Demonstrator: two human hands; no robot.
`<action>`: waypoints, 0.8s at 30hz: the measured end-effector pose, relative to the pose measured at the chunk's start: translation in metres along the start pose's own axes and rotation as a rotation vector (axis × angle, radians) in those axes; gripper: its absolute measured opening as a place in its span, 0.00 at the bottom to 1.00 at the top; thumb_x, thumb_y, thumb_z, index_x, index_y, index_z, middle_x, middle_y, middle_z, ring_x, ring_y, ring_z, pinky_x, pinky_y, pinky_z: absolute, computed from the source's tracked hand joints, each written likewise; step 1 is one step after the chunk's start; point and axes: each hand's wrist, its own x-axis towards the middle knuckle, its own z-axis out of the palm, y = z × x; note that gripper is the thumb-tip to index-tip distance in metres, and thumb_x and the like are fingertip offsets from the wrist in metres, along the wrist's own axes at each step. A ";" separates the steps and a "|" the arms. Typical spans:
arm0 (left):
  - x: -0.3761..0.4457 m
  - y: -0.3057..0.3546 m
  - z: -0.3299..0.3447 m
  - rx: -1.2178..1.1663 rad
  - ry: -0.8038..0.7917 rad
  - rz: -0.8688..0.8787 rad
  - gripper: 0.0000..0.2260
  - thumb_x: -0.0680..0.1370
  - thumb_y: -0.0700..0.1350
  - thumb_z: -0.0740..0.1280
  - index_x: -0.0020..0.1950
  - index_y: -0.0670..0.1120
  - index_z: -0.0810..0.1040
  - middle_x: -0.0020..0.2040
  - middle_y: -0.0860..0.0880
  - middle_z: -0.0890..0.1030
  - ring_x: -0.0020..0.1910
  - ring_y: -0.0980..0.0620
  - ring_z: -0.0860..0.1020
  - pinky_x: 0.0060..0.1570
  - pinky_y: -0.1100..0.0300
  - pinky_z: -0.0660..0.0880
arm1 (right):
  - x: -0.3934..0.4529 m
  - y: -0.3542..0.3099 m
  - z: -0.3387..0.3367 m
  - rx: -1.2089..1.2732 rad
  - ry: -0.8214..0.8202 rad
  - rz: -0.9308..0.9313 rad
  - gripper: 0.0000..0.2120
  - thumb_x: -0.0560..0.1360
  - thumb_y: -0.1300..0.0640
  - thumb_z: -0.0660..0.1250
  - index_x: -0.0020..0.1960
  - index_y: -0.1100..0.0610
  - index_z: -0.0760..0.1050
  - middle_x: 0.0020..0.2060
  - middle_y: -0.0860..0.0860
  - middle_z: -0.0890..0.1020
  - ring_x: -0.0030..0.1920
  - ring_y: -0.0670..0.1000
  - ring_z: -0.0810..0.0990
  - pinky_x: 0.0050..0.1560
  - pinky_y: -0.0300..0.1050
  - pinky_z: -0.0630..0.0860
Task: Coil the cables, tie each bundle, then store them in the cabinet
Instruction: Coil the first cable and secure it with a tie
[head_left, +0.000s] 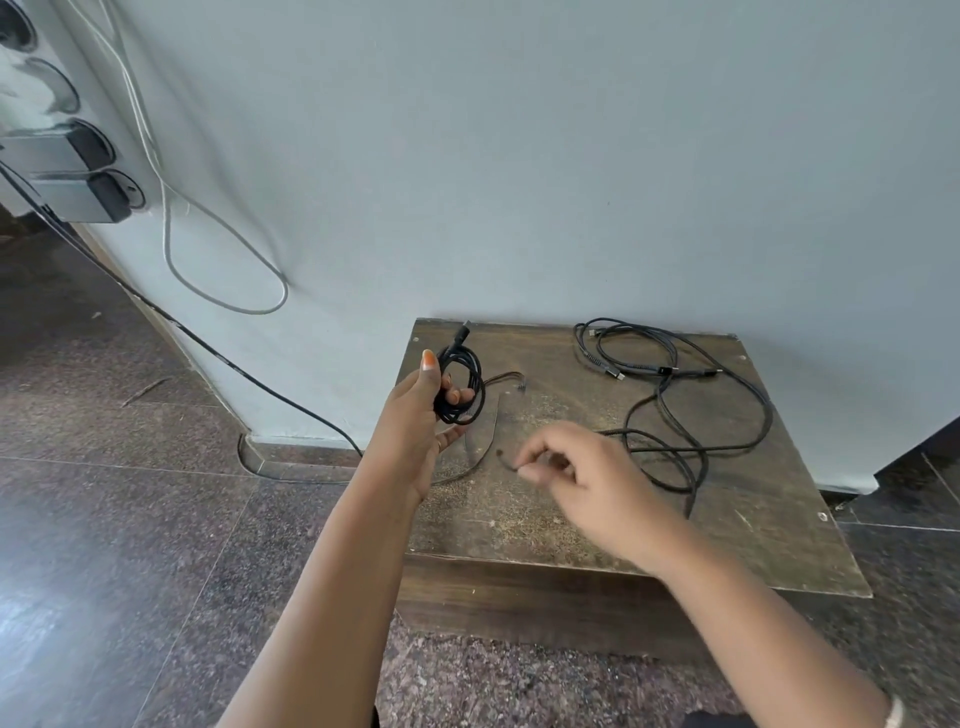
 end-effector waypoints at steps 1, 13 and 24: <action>0.000 0.000 0.002 0.009 -0.005 -0.005 0.16 0.82 0.55 0.55 0.37 0.49 0.70 0.29 0.55 0.75 0.40 0.56 0.79 0.48 0.52 0.71 | -0.002 0.003 -0.012 0.031 0.002 0.043 0.04 0.74 0.53 0.65 0.43 0.43 0.74 0.41 0.38 0.78 0.42 0.39 0.78 0.44 0.30 0.75; -0.004 -0.009 0.025 0.052 0.016 -0.084 0.16 0.81 0.56 0.55 0.43 0.47 0.74 0.40 0.50 0.80 0.44 0.51 0.76 0.47 0.54 0.71 | -0.029 0.028 -0.079 0.846 -0.007 0.033 0.15 0.64 0.45 0.77 0.44 0.54 0.81 0.42 0.51 0.82 0.44 0.49 0.78 0.50 0.39 0.77; -0.014 -0.019 0.041 0.016 -0.199 -0.112 0.15 0.82 0.56 0.54 0.47 0.47 0.73 0.38 0.49 0.74 0.36 0.54 0.72 0.39 0.60 0.68 | -0.026 0.018 -0.068 0.865 -0.060 0.005 0.07 0.69 0.54 0.71 0.44 0.55 0.80 0.42 0.52 0.82 0.45 0.50 0.78 0.49 0.40 0.76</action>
